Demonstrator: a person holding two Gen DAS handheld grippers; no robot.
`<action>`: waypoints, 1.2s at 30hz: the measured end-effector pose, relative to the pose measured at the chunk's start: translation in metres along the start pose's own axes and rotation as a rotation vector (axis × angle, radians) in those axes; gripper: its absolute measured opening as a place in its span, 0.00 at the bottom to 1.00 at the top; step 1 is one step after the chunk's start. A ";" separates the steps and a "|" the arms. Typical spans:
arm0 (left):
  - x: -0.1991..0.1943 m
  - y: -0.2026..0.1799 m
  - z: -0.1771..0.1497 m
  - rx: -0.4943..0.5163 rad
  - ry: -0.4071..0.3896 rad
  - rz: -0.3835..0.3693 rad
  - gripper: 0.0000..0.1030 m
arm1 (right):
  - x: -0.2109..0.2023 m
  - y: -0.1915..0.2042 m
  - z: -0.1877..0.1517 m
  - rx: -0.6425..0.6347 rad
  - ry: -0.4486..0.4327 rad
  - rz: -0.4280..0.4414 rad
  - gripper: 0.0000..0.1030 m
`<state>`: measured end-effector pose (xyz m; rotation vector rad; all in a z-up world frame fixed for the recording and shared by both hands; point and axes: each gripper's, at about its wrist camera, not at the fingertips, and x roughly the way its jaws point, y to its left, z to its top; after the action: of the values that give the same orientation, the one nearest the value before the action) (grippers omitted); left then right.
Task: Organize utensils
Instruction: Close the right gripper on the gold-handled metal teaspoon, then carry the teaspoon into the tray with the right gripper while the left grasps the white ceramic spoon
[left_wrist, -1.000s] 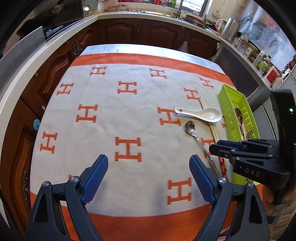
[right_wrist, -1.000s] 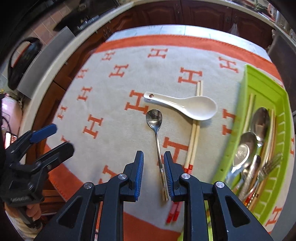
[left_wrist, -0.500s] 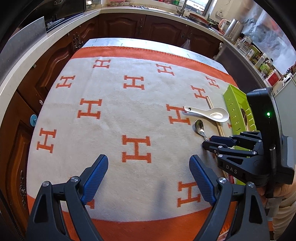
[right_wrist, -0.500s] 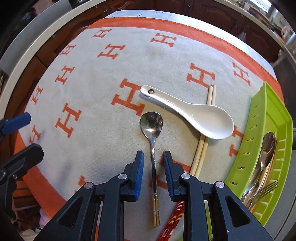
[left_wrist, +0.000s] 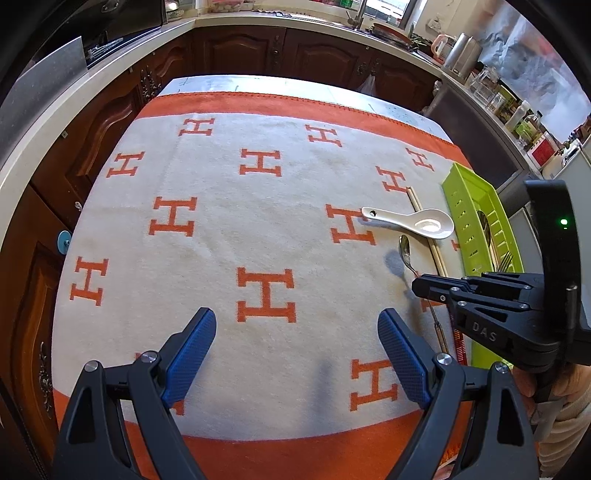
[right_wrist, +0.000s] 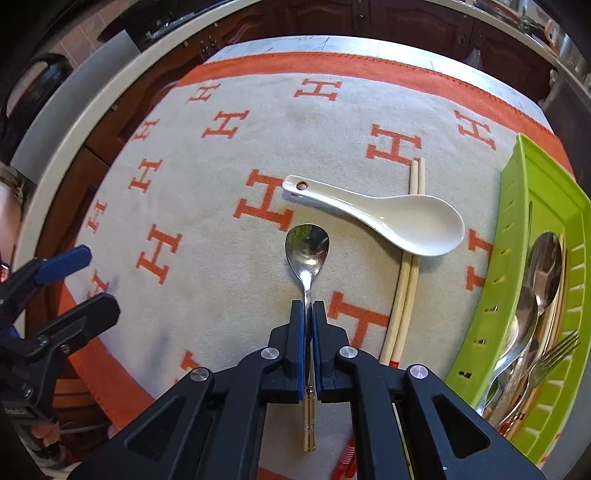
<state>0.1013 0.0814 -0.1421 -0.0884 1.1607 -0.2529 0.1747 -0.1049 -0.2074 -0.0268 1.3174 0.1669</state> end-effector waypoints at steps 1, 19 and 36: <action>0.000 -0.001 0.000 0.003 0.000 0.001 0.85 | -0.003 0.000 -0.002 0.013 -0.011 0.022 0.03; 0.039 -0.096 0.057 0.450 0.028 -0.001 0.85 | -0.132 -0.115 -0.062 0.393 -0.269 0.088 0.03; 0.128 -0.159 0.102 0.700 0.197 0.002 0.77 | -0.099 -0.175 -0.096 0.504 -0.194 0.082 0.04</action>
<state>0.2183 -0.1098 -0.1840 0.5634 1.2082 -0.6628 0.0826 -0.2996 -0.1490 0.4610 1.1363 -0.0950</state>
